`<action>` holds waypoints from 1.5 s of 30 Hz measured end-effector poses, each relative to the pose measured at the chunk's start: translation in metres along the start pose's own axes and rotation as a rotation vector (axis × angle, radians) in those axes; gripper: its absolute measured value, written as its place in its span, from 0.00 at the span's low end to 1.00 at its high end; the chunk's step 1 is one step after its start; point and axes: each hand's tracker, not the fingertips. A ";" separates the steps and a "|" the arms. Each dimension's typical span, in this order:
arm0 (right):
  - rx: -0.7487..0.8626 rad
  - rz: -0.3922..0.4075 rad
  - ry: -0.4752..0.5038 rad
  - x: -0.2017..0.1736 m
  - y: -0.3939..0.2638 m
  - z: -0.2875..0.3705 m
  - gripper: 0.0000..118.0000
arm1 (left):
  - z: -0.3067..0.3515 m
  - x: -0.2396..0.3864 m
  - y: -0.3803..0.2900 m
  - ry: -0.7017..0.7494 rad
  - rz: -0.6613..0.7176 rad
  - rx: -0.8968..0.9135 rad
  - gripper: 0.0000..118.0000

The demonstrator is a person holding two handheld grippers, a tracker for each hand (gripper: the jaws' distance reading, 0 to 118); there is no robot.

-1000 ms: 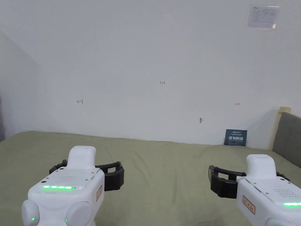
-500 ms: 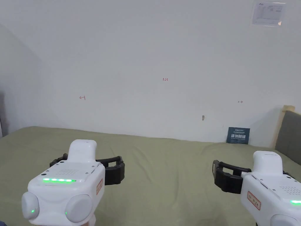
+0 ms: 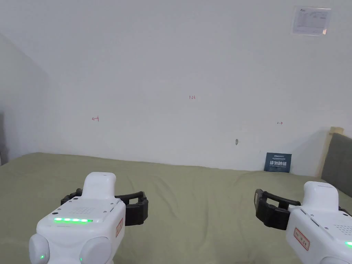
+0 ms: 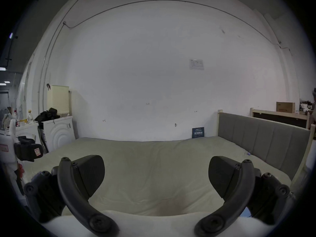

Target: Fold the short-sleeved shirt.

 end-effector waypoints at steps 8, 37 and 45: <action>0.028 -0.024 0.048 0.005 0.004 -0.002 1.00 | -0.001 0.000 0.001 -0.004 -0.001 0.001 0.98; -0.145 -0.166 0.096 0.029 0.010 -0.014 1.00 | -0.003 0.001 0.011 -0.004 0.016 -0.008 0.98; -0.207 -0.111 0.032 0.025 0.011 -0.023 1.00 | -0.009 0.002 0.010 0.001 0.022 -0.018 0.98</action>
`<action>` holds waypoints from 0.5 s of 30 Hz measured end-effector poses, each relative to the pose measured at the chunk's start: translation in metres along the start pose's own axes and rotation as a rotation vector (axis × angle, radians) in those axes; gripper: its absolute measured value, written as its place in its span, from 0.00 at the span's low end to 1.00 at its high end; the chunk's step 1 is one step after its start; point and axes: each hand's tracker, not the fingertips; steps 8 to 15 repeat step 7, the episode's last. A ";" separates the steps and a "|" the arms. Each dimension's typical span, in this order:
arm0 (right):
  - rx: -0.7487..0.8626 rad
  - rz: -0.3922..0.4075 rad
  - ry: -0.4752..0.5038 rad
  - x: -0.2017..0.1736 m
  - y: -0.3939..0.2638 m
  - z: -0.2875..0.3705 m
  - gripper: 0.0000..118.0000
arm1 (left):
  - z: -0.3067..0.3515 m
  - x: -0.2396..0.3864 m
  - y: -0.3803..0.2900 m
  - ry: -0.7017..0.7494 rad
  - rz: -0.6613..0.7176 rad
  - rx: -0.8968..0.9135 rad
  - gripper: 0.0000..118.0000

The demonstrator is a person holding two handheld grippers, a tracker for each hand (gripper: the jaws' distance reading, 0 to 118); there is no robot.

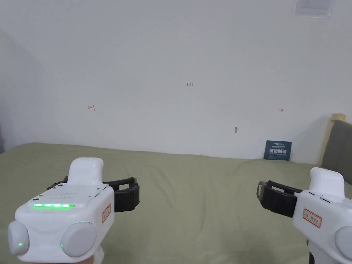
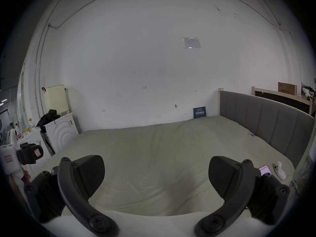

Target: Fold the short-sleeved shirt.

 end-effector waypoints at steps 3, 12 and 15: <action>-0.019 -0.035 0.023 0.002 -0.001 -0.006 1.00 | -0.001 0.001 -0.001 -0.009 0.008 -0.006 0.98; 0.031 -0.056 0.006 -0.002 -0.008 -0.005 1.00 | -0.004 0.003 -0.001 -0.007 -0.005 -0.006 0.98; 0.031 -0.056 0.006 -0.002 -0.008 -0.005 1.00 | -0.004 0.003 -0.001 -0.007 -0.005 -0.006 0.98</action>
